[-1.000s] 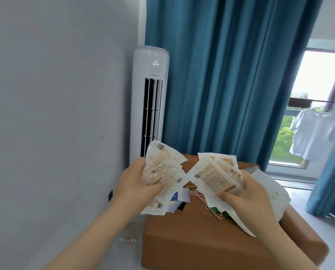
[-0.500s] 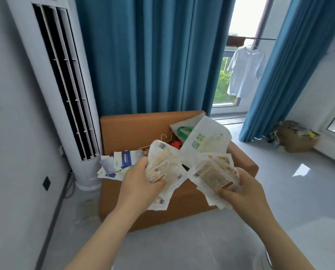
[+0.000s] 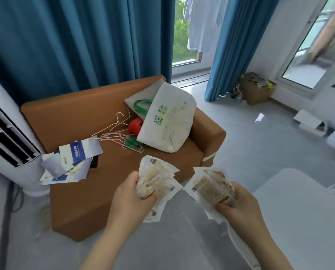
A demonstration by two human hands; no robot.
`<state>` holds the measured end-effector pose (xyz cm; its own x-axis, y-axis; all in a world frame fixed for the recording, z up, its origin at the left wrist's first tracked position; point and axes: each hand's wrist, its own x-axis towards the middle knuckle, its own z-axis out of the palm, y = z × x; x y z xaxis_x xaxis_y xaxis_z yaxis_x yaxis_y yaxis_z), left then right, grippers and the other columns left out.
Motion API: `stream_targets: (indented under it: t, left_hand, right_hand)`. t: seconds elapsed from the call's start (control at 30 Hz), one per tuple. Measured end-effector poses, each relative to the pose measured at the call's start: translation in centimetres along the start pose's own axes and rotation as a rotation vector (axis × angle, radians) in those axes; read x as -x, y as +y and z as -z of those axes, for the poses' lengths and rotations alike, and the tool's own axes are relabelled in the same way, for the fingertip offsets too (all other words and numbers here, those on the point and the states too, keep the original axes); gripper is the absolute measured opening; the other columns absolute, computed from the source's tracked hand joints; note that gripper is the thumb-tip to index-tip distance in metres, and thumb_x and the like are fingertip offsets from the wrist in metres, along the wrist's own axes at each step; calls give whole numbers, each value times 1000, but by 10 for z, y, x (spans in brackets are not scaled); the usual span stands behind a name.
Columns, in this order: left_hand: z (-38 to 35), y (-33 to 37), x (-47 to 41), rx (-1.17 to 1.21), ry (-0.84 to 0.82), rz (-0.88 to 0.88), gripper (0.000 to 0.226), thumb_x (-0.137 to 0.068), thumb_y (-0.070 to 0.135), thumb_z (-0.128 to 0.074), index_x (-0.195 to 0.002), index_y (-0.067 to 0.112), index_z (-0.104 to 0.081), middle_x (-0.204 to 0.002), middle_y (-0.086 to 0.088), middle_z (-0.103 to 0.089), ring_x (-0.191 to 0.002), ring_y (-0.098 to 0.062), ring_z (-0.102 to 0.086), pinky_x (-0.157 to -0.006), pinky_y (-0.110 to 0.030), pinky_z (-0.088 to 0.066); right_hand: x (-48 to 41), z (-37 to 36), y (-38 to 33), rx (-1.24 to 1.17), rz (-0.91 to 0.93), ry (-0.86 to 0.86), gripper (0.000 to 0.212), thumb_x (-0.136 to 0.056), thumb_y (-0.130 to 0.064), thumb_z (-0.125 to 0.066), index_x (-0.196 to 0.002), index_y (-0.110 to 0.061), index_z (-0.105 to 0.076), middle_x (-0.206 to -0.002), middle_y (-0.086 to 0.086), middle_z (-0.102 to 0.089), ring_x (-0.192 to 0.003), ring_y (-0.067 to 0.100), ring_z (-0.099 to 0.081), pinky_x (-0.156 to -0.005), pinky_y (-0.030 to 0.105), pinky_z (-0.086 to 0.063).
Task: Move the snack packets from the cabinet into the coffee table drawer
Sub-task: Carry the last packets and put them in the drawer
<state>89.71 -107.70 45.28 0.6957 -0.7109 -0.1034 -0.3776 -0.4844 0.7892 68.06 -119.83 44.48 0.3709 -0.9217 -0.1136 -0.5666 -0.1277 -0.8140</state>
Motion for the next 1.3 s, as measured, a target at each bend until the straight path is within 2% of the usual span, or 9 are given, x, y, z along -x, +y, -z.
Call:
stream_targets:
  t: [0.1,0.3,0.37,0.57,0.67,0.87,1.1,1.17,1.3]
  left_hand:
    - [-6,7,-51,15,-49,-24,24,-70,16,-75,-84,24,-56,-80,13,-66,-71,-2,-62,-63,-36,-55]
    - [-15,27,-163,49,-205,-115,26,-70,16,-73,-86,31,-58,-80,17,-67,-72,2,-61,-62,-29,-53]
    - [-17,35,-195,40,-259,-147,28,-69,17,-72,-88,33,-59,-80,22,-66,-72,3,-61,-64,-31,-54]
    - [-49,57,-275,-24,-378,-202,23,-68,18,-72,-85,28,-59,-77,13,-68,-70,-4,-62,-67,-41,-55]
    - [-77,74,-308,-43,-438,-236,25,-67,20,-72,-89,26,-60,-79,11,-68,-74,-9,-64,-70,-45,-55]
    - [-151,128,-362,-86,-480,-329,21,-68,19,-70,-84,22,-58,-75,6,-66,-72,-13,-62,-68,-44,-53]
    - [-238,203,-399,-142,-530,-382,22,-68,18,-70,-82,17,-53,-72,2,-63,-68,-16,-60,-60,-36,-48]
    - [-259,220,-408,-160,-553,-400,23,-68,19,-71,-79,16,-51,-69,1,-61,-66,-16,-58,-56,-32,-44]
    - [-303,254,-437,-145,-601,-419,25,-67,19,-73,-79,20,-51,-70,3,-62,-65,-11,-58,-54,-25,-42]
  right_hand:
    - [-35,-7,0,9,-47,60,24,-69,-11,-74,-82,-28,-63,-80,-8,-68,-72,5,-62,-63,32,-53]
    - [-107,-26,-13,19,-138,170,22,-69,-16,-78,-78,-29,-63,-76,-8,-68,-67,2,-62,-62,31,-52]
    - [-126,-29,-19,25,-185,192,20,-70,-18,-78,-77,-28,-62,-74,-7,-67,-66,2,-61,-63,33,-53]
    - [-175,-31,-17,-6,-329,266,19,-71,-30,-79,-76,-25,-61,-72,-7,-66,-67,7,-62,-61,32,-52]
    - [-203,-20,-10,-25,-399,291,16,-70,-22,-77,-74,-22,-60,-70,-3,-66,-68,13,-62,-63,36,-51]
    - [-273,25,18,-98,-441,388,21,-57,-31,-73,-74,-23,-62,-74,-4,-66,-71,16,-62,-62,36,-50]
    - [-339,98,59,-83,-484,431,24,-60,-16,-73,-80,-22,-61,-80,-2,-65,-74,15,-61,-68,37,-52]
    - [-352,113,69,-76,-501,440,29,-64,-8,-75,-81,-26,-61,-83,-3,-65,-76,13,-61,-67,34,-51]
    - [-383,138,88,-142,-537,482,34,-65,-6,-77,-84,-30,-61,-83,-6,-67,-76,10,-63,-62,26,-48]
